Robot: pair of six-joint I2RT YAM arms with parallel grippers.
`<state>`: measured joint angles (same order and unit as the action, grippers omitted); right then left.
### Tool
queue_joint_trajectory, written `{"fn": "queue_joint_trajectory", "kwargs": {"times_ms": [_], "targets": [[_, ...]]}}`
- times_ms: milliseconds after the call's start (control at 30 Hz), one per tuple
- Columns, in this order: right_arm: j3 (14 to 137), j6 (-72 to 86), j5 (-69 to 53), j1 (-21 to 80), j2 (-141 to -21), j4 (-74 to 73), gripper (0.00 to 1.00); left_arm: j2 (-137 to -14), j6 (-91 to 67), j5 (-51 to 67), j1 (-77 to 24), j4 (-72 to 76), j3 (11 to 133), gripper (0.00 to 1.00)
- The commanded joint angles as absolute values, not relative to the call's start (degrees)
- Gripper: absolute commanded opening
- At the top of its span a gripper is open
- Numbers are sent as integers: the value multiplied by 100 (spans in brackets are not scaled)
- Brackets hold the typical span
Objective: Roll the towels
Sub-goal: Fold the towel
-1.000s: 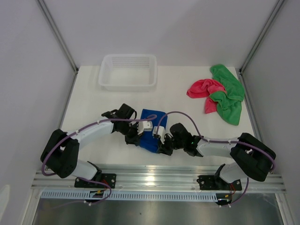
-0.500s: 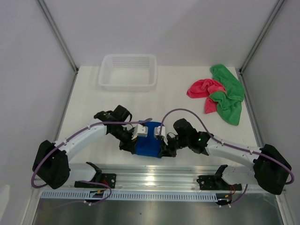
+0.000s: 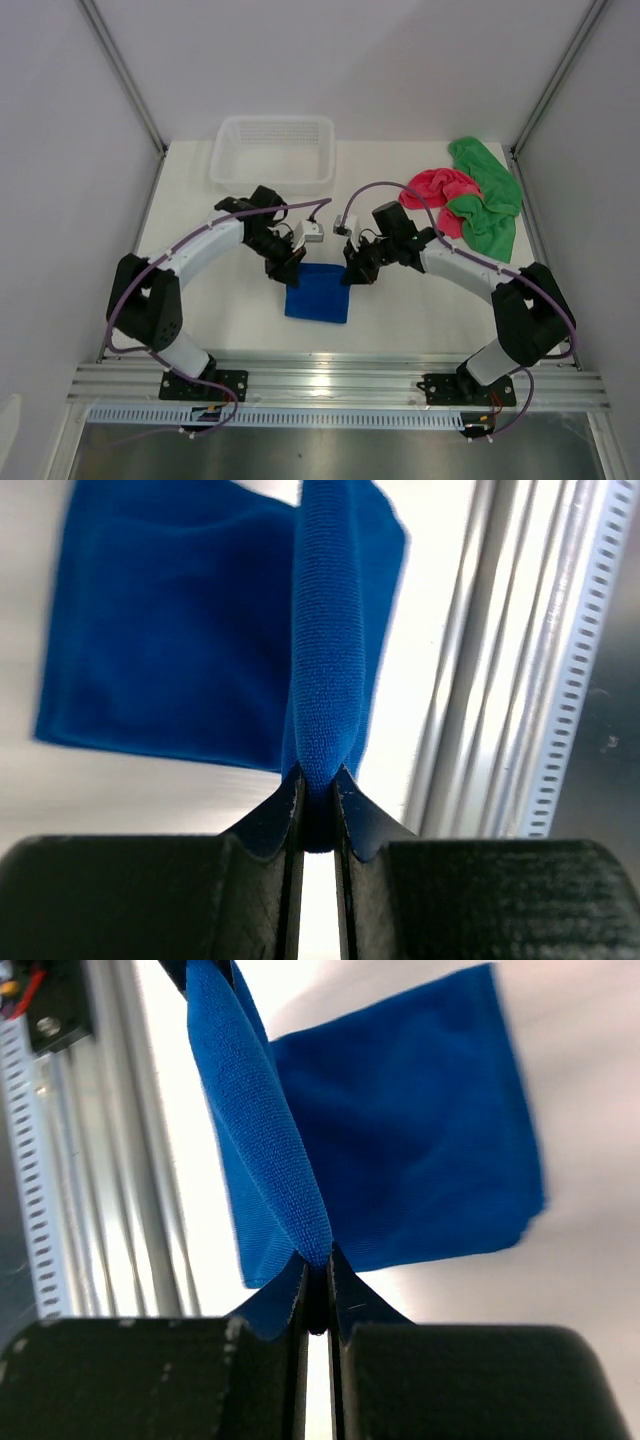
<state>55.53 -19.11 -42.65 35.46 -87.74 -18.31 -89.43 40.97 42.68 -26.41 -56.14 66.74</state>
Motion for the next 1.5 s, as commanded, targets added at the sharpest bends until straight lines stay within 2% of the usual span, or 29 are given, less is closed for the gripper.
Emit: {"fn": "queue_joint_trajectory", "kwargs": {"times_ms": [0,333,433,533,633,667,767,833,1000,1133,1233,1300,1467], "targets": [[5976,-1995,-3842,3358,-9086,-2039,0,-9367,3938,3920,-2417,-5722,7223,15],[6231,-1732,-3692,3112,-9711,-1539,1,-10299,3605,3174,-2338,-5459,7945,26],[6249,-1661,-3578,3050,-9896,-1354,2,-10572,3324,2910,-2320,-5256,8129,25],[6284,-1556,-3420,3015,-10045,-1108,4,-10731,3094,2795,-2285,-5045,8279,17],[6302,-1354,-3130,2953,-10151,-871,12,-10871,3015,2655,-2285,-4834,8244,11],[6293,-1310,-3016,2944,-10177,-774,20,-10916,2997,2637,-2285,-4790,8253,9],[6267,-1160,-2814,2901,-10222,-581,37,-11039,2901,2558,-2285,-4703,8262,9],[6240,-1046,-2620,2900,-10213,-449,40,-11092,2804,2523,-2285,-4597,8262,13],[5742,-896,-2004,2935,-9661,60,41,-11197,2628,2461,-2294,-4395,8297,19],[5099,-564,-2407,3093,-9194,1148,39,-11162,2523,2470,-2285,-4202,8244,26],[4896,-335,-2768,3357,-9228,1667,37,-11180,2444,2417,-2285,-4114,8288,28],[4878,-10,-2786,3454,-9316,1906,35,-11188,2373,2373,-2285,-4069,8332,37],[4843,570,-2760,3516,-9579,2452,29,-11171,2198,1934,-2285,-3938,8367,45]]}}
